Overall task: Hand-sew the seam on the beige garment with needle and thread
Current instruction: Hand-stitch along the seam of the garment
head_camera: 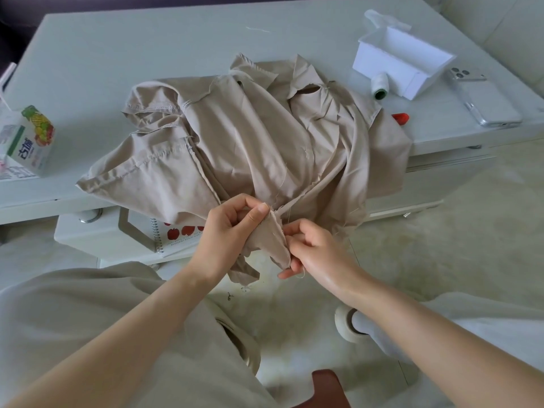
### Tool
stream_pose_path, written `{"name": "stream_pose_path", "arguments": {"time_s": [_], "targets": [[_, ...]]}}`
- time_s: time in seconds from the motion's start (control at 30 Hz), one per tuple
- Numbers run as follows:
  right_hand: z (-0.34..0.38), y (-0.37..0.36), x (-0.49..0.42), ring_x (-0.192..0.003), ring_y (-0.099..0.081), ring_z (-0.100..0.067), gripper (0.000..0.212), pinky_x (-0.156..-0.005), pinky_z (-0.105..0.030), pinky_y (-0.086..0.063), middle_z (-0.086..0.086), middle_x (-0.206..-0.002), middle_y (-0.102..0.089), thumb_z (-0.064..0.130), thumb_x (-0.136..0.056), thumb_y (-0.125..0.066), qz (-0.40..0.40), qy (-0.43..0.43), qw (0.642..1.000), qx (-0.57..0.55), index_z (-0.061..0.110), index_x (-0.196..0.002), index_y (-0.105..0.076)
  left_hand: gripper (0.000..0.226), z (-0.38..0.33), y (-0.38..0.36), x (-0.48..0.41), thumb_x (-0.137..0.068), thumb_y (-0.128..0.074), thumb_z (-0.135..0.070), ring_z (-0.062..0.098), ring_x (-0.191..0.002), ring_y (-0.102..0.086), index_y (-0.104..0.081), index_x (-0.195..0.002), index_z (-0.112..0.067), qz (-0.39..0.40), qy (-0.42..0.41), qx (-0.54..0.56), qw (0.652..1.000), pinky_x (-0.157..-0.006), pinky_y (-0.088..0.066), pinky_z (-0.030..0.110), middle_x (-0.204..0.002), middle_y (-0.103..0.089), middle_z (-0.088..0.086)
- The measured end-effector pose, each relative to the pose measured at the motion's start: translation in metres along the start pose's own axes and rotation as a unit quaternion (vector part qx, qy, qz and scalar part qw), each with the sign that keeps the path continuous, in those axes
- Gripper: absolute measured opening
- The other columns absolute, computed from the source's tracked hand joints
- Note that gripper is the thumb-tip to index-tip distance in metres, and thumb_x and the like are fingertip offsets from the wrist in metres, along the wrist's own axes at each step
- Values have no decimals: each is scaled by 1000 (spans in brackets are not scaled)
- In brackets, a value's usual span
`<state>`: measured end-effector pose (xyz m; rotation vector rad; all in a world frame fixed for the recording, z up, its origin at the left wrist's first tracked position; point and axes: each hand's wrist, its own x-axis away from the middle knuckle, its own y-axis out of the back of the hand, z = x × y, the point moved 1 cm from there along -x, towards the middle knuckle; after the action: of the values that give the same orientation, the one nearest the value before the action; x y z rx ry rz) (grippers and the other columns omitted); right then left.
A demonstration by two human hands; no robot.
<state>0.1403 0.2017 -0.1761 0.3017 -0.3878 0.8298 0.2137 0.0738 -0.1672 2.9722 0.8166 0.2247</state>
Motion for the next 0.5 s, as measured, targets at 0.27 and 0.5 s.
{"name": "stream_pose_path", "arguments": {"time_s": [0.27,0.5], "targets": [[1,4,5,-44,-49,-4,19,-70,-36,-59,-9,-65,-49,3,-99,-41,45,47,998,10,11,-85,-52,22,-1,0,-1,-82,-57,-36,18,-57,-49,-62,-78,-15,2,0,0,1000,-46,-41,22,-59,-59,-5],[0,5,5,-46,-50,-3,20,-72,-37,-58,-10,-68,-52,4,-99,-41,46,72,996,16,11,-85,-52,18,0,0,-2,-89,-58,-27,21,-61,-50,-62,-76,-16,0,7,2,1000,-48,-42,24,-67,-58,9]]}}
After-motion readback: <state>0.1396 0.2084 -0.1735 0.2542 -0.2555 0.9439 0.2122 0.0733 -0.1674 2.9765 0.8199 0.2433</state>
